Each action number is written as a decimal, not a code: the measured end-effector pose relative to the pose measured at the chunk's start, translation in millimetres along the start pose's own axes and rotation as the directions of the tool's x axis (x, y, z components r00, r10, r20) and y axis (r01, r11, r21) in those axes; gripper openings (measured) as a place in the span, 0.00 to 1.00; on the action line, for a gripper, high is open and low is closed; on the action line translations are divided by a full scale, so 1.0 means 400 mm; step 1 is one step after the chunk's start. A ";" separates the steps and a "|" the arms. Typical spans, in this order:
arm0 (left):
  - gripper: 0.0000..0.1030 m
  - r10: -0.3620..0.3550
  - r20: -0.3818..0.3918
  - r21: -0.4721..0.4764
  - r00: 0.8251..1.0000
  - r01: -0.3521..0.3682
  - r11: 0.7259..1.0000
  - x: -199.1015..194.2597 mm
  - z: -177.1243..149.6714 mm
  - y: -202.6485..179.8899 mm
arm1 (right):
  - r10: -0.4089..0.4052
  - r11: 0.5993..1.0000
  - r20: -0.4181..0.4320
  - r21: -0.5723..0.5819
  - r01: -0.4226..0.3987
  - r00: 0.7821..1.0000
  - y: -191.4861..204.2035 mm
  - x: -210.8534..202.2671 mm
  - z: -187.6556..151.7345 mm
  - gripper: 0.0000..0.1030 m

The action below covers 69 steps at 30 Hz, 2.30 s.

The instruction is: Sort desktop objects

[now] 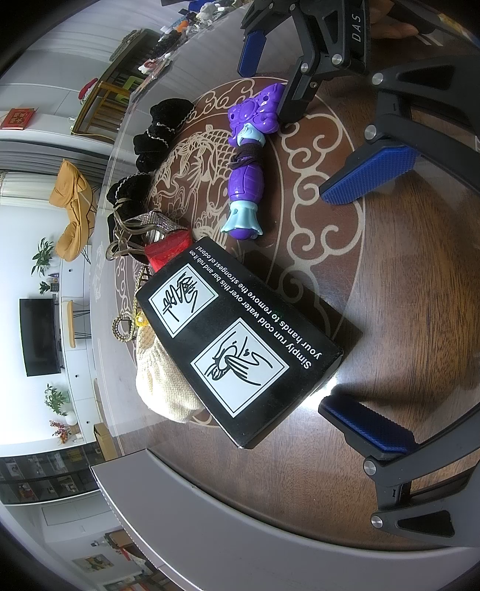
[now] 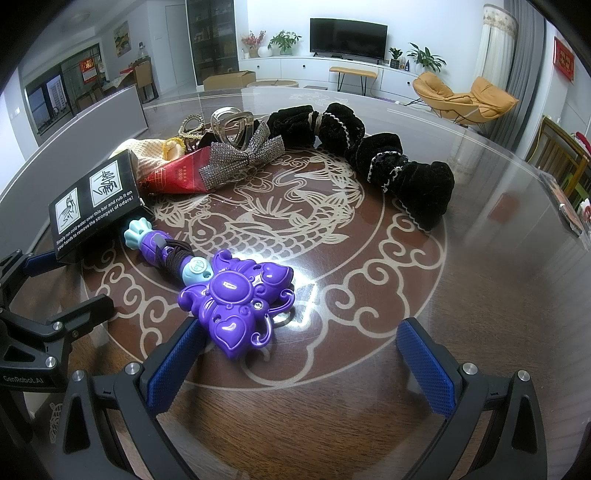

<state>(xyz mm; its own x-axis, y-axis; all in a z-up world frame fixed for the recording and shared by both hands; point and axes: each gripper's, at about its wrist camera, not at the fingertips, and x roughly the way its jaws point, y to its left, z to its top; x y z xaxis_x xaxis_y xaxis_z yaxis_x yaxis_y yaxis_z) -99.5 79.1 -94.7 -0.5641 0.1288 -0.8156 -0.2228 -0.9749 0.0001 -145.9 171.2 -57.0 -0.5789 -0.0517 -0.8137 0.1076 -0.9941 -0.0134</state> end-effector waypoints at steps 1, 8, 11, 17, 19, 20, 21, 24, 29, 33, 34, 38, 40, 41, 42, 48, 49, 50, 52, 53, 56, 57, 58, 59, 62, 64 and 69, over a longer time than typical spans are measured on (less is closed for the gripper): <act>1.00 0.000 0.000 0.000 1.000 0.000 1.000 0.000 0.000 0.000 | 0.000 1.000 0.000 0.000 0.000 1.000 0.000 0.000 0.000 1.00; 1.00 0.000 0.000 0.000 1.000 0.000 1.000 0.001 0.001 0.000 | 0.000 1.000 0.000 0.000 0.000 1.000 0.000 0.001 0.000 1.00; 1.00 0.000 0.000 0.000 1.000 0.000 1.000 0.000 0.000 0.000 | 0.000 1.000 0.000 0.000 0.000 1.000 0.000 0.001 0.000 1.00; 1.00 0.000 0.000 0.000 1.000 0.000 1.000 -0.002 -0.003 -0.001 | 0.000 1.000 0.000 0.000 0.000 1.000 0.000 0.001 0.000 1.00; 1.00 0.000 0.000 0.000 1.000 0.000 1.000 -0.002 -0.003 -0.001 | 0.000 1.000 0.000 0.000 0.000 1.000 0.000 0.001 0.000 1.00; 1.00 0.000 0.000 0.000 1.000 0.000 1.000 -0.002 -0.003 -0.001 | 0.000 1.000 0.000 0.000 0.000 1.000 0.000 0.001 0.000 1.00; 1.00 -0.001 0.000 0.000 1.000 0.001 1.000 -0.002 -0.003 -0.001 | 0.000 1.000 0.000 0.000 0.000 1.000 0.000 0.001 0.000 1.00; 1.00 -0.059 -0.106 0.090 0.993 0.069 0.994 -0.005 0.008 0.001 | 0.001 1.000 0.000 0.001 -0.001 1.000 0.000 0.001 0.000 1.00; 1.00 -0.050 -0.246 0.233 0.968 0.110 0.966 -0.010 0.041 0.024 | 0.011 1.000 0.004 0.007 -0.011 1.000 -0.003 0.001 0.001 1.00; 1.00 0.054 -0.274 0.291 0.960 0.029 0.956 0.033 0.100 0.037 | 0.010 1.000 0.004 0.007 -0.010 1.000 -0.002 0.002 0.002 1.00; 1.00 0.041 -0.272 0.287 0.961 0.041 0.957 0.045 0.125 0.041 | 0.010 1.000 0.004 0.007 -0.010 1.000 -0.002 0.002 0.002 1.00; 1.00 0.003 -0.196 0.301 0.981 0.057 0.952 0.041 0.189 0.030 | 0.010 1.000 0.004 0.007 -0.010 1.000 -0.001 0.002 0.002 1.00; 0.94 -0.038 -0.179 0.321 0.983 0.094 0.943 0.037 0.207 0.018 | 0.009 1.000 0.003 0.007 -0.009 1.000 -0.002 0.002 0.002 1.00; 0.71 -0.048 -0.183 0.323 0.982 0.106 0.940 0.036 0.210 0.015 | 0.008 1.000 0.003 0.006 -0.008 1.000 -0.002 0.002 0.002 1.00; 0.67 -0.053 -0.181 0.325 0.982 0.111 0.939 0.032 0.212 0.014 | 0.006 1.000 0.002 0.004 -0.006 1.000 -0.002 0.002 0.002 1.00; 0.53 -0.149 -0.124 0.090 0.981 0.161 0.983 -0.066 0.132 0.100 | 0.004 1.000 0.002 0.003 -0.005 1.000 -0.004 0.001 -0.001 1.00; 0.53 -0.182 -0.120 0.001 0.976 0.184 0.983 -0.084 0.098 0.133 | 0.005 1.000 0.002 0.003 -0.005 1.000 -0.004 0.001 -0.001 1.00; 0.53 -0.201 -0.124 -0.061 0.972 0.195 0.979 -0.098 0.059 0.158 | 0.005 1.000 0.002 0.003 -0.005 1.000 -0.004 0.001 0.000 1.00; 0.55 -0.209 -0.125 -0.088 0.970 0.199 0.976 -0.109 0.014 0.185 | 0.004 1.000 0.002 0.003 -0.004 1.000 -0.004 0.001 -0.001 1.00; 0.55 -0.213 -0.117 -0.089 0.970 0.203 0.975 -0.114 0.007 0.186 | 0.004 1.000 0.002 0.003 -0.004 1.000 -0.004 0.001 -0.001 1.00; 0.77 -0.219 -0.108 -0.042 0.970 0.215 0.976 -0.135 0.010 0.175 | 0.004 1.000 0.002 0.003 -0.004 1.000 -0.004 0.001 0.000 1.00; 0.93 -0.225 -0.099 -0.019 0.969 0.224 0.974 -0.146 0.017 0.161 | 0.004 1.000 0.002 0.003 -0.004 1.000 -0.004 0.001 0.000 1.00; 0.98 -0.233 -0.082 0.027 0.969 0.236 0.971 -0.150 0.031 0.139 | 0.004 1.000 0.002 0.003 -0.004 1.000 -0.004 0.001 0.000 1.00; 0.99 -0.228 -0.073 0.070 0.971 0.233 0.970 -0.146 0.047 0.123 | 0.004 1.000 0.002 0.003 -0.004 1.000 -0.004 0.001 0.000 1.00; 0.99 -0.152 -0.109 0.169 0.982 0.169 0.971 -0.092 0.090 0.081 | 0.004 1.000 0.002 0.003 -0.004 1.000 -0.004 0.001 0.000 1.00; 0.99 -0.122 -0.150 0.211 0.981 0.152 0.966 -0.044 0.100 0.066 | 0.004 1.000 0.002 0.003 -0.004 1.000 -0.004 0.001 0.000 1.00; 1.00 -0.096 -0.222 0.230 0.970 0.148 0.962 0.047 0.102 0.035 | 0.005 1.000 0.002 0.003 -0.005 1.000 -0.004 0.001 0.000 1.00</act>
<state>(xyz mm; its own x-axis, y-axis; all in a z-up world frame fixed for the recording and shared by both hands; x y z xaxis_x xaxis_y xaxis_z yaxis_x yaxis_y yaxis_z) -145.7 75.5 -86.4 -0.3493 0.1781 -0.9199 -0.4801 -0.8771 0.0125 -146.4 172.8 -57.4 -0.5797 -0.0572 -0.8128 0.1080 -0.9941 -0.0071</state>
